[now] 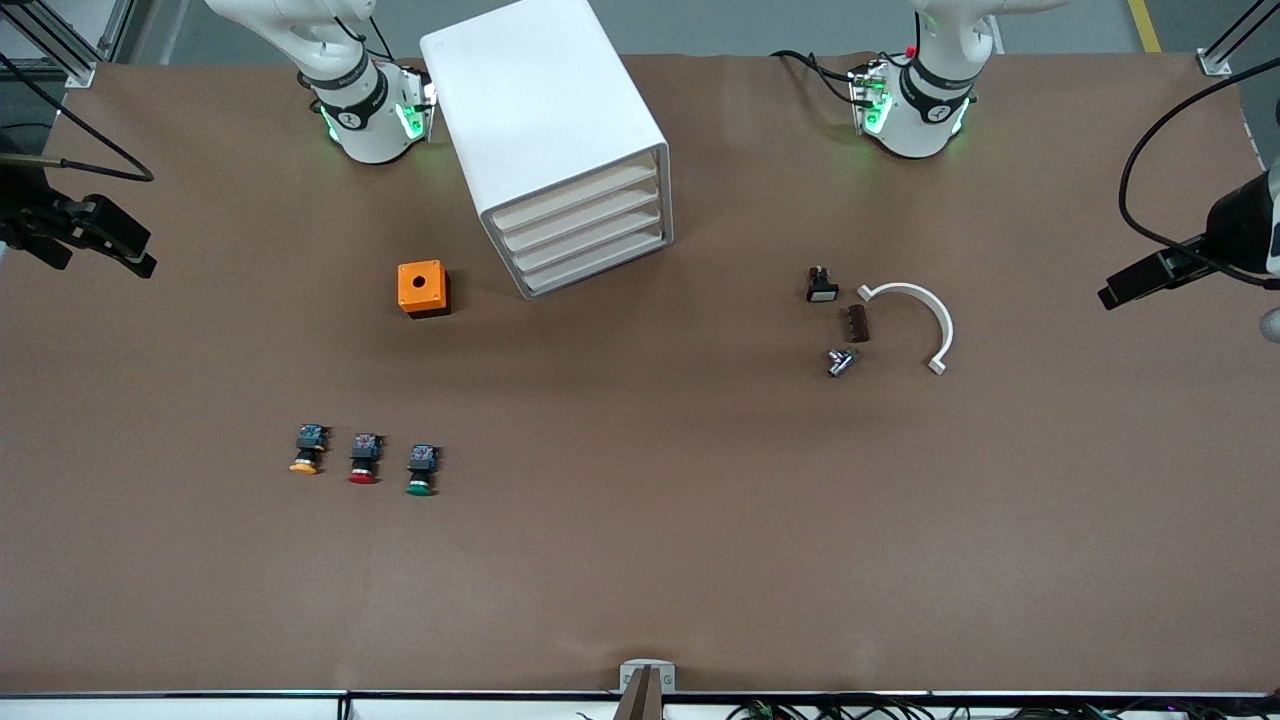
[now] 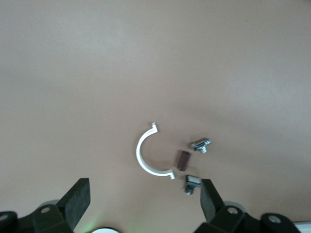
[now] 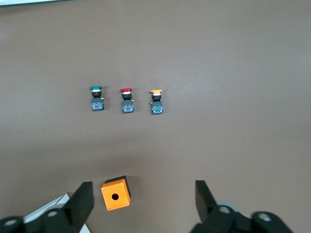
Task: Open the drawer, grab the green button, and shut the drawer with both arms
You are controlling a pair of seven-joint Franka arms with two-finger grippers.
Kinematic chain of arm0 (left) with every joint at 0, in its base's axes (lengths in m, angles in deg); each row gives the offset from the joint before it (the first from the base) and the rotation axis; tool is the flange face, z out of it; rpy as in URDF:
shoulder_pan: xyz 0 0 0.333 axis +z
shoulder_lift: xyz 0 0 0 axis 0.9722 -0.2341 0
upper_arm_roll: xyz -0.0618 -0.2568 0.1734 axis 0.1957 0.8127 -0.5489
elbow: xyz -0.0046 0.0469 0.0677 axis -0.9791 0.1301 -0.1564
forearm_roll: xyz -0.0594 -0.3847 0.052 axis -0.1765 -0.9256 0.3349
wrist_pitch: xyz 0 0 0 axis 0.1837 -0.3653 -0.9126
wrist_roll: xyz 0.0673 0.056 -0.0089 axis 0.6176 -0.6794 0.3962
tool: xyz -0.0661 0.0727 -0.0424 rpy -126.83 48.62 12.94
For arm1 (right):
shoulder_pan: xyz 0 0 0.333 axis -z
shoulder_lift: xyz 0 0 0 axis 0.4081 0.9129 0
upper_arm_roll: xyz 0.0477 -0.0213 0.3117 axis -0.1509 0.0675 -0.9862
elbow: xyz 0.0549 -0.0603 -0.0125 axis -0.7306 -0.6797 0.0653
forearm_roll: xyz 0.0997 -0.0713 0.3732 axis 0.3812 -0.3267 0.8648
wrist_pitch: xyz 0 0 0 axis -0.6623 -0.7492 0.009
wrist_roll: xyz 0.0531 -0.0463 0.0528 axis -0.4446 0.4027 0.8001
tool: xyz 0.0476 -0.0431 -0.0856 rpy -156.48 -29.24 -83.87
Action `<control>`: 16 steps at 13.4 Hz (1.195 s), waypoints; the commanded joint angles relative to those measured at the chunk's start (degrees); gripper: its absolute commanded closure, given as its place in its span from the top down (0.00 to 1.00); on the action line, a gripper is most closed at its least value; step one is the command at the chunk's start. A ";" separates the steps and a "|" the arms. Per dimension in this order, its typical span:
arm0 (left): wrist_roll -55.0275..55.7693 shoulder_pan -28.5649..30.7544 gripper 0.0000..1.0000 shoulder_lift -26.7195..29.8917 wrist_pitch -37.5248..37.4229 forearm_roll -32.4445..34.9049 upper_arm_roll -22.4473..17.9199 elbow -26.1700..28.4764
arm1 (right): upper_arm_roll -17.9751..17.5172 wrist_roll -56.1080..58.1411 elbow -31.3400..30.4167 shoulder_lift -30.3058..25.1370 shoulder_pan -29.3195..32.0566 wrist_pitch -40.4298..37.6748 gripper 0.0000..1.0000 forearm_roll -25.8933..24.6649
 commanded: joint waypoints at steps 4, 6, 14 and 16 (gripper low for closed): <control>-5.57 -3.20 1.00 9.49 3.08 1.13 -2.88 11.31 | -0.66 1.00 -0.43 -0.97 1.36 -0.41 1.00 1.32; -6.80 -3.11 1.00 13.10 6.43 1.04 -2.79 16.25 | -0.31 1.00 -0.43 -0.97 0.49 -0.32 1.00 1.32; -7.07 -1.44 1.00 14.53 6.00 1.13 1.69 17.50 | 1.19 1.08 -0.78 -0.88 -0.57 -0.06 1.00 1.41; -8.73 -1.44 1.00 14.17 6.00 1.13 1.69 16.88 | 1.19 1.08 -0.78 -0.80 -0.66 -0.06 1.00 1.41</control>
